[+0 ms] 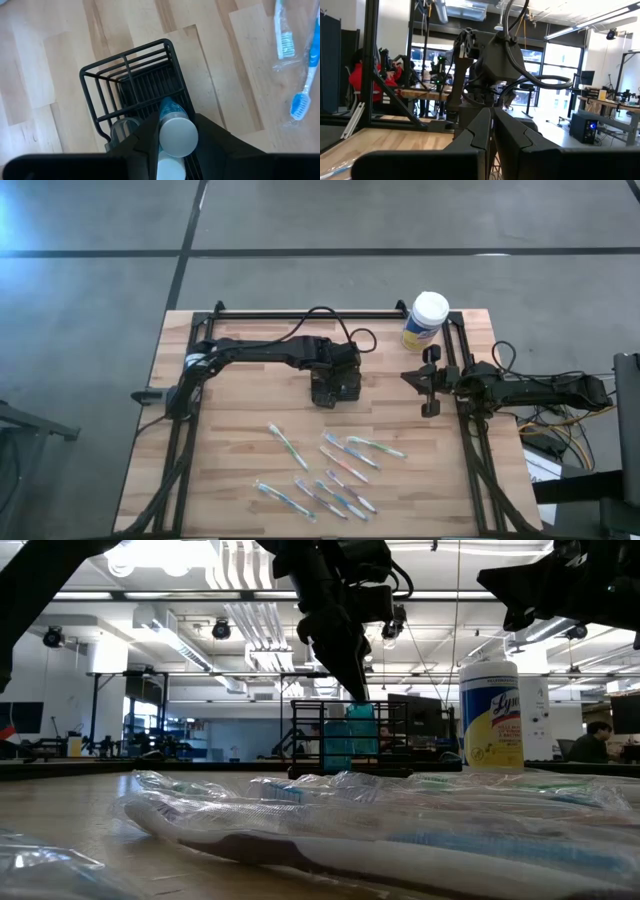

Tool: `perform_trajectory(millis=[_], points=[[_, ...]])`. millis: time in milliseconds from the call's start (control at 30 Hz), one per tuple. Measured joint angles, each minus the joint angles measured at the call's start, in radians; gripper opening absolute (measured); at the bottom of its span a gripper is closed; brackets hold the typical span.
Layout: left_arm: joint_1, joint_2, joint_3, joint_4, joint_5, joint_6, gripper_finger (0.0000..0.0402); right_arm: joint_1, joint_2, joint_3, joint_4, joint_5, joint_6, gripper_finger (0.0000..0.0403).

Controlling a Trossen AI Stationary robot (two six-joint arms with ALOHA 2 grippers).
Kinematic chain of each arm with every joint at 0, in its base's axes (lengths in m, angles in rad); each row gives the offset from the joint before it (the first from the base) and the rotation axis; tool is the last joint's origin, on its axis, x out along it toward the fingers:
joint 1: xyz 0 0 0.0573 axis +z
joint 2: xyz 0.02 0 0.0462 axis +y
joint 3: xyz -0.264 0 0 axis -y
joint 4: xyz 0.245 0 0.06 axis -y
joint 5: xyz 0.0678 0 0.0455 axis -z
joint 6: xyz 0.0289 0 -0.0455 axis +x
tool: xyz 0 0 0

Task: Pick & Place toothbrushing station
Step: Put the mouthwash into the wire organizer, then put the right green toothbrush into the wire organizer

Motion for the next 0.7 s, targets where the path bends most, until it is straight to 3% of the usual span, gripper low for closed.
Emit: perform_trajectory(millis=[333,700], points=[[0.001,0.001,0.000,0.004,-0.002,0.000,0.0163,0.000,0.000,0.000,-0.001,0.000,0.000,0.0018],[0.001,0.000,0.018,-0.014,-0.005,0.003,0.0160,0.000,0.000,0.000,-0.001,0.000,0.000,0.0018]])
